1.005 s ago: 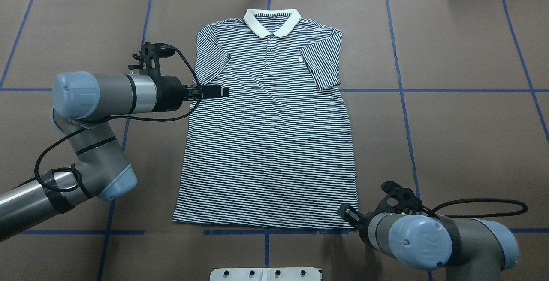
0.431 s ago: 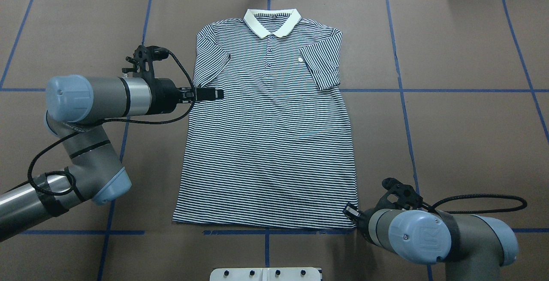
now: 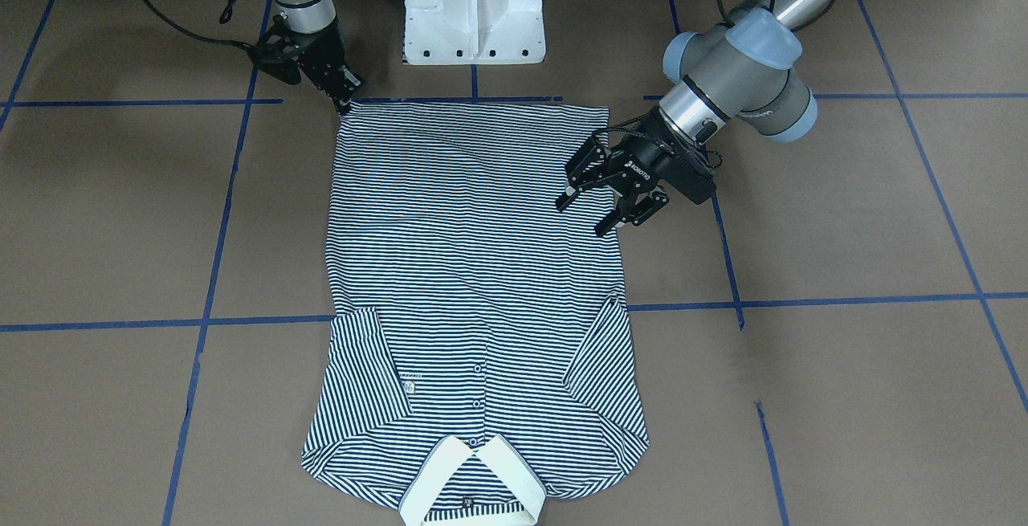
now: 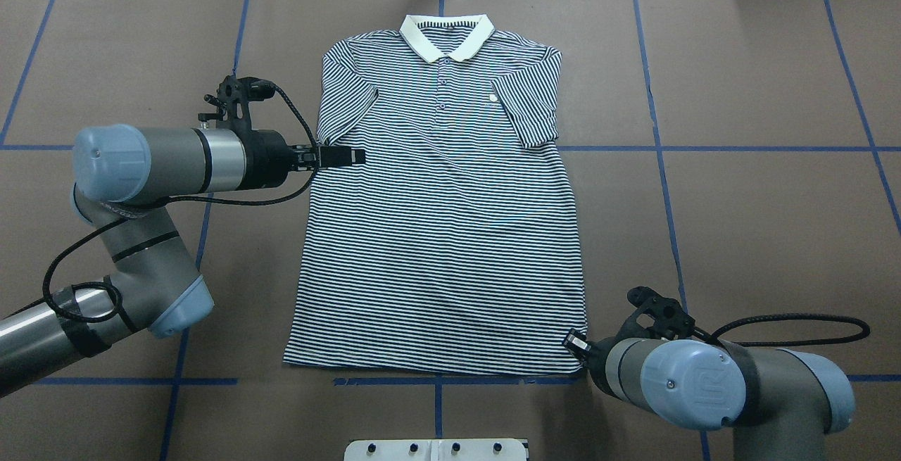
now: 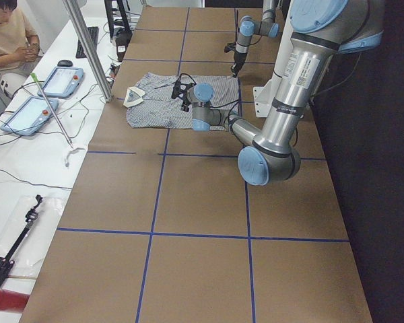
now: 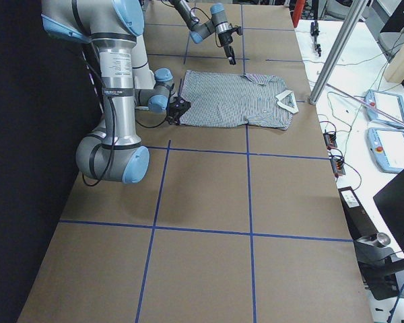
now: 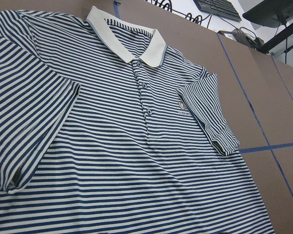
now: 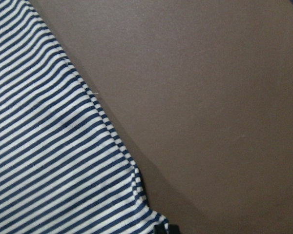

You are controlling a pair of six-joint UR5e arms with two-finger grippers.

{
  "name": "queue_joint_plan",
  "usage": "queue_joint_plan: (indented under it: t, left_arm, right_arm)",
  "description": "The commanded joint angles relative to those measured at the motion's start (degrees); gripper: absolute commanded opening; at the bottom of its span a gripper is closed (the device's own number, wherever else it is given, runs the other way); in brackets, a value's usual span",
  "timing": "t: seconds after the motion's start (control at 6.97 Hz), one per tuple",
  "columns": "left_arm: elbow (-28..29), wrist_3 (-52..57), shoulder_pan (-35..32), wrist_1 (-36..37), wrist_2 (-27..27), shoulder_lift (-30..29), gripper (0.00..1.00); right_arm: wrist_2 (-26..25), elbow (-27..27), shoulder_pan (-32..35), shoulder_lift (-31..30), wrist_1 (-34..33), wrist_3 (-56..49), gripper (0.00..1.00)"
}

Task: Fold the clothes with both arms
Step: 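Lower both grippers to the shirt hem nearest the robot, then grasp the hem corners with both grippers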

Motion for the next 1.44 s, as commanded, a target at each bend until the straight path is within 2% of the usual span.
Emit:
queue_joint_plan:
  t: [0.0,0.29,0.57,0.86,1.0,1.29]
  left_arm:
    - [-4.8,-3.0,2.4,2.7,0.0,2.3,0.78]
    - [-10.9,-4.4,5.2,16.1,1.3,5.6,0.78]
    - [-20.4,-14.3,12.0,23.0,3.8,14.5,0.78]
    - [-27.7,-23.8,21.9,39.8,8.1,14.4,0.78]
    - [-26.9,-25.9,25.3,40.7,10.7,14.9,0.78]
    - [-26.3,-29.0,28.1,41.0,12.2,14.9,0.78]
  right_arm:
    - [-0.1,1.8,0.5,0.0,0.0,0.1,0.00]
    - [-0.1,2.3,0.7,0.2,0.1,0.1,0.00]
    - [0.3,3.2,1.1,0.5,0.2,0.0,0.00]
    - [1.0,2.6,1.1,0.1,0.1,0.0,0.00]
    - [1.0,1.9,1.0,0.2,0.1,0.0,0.00]
    - [1.0,2.1,1.0,0.2,0.1,0.0,0.00]
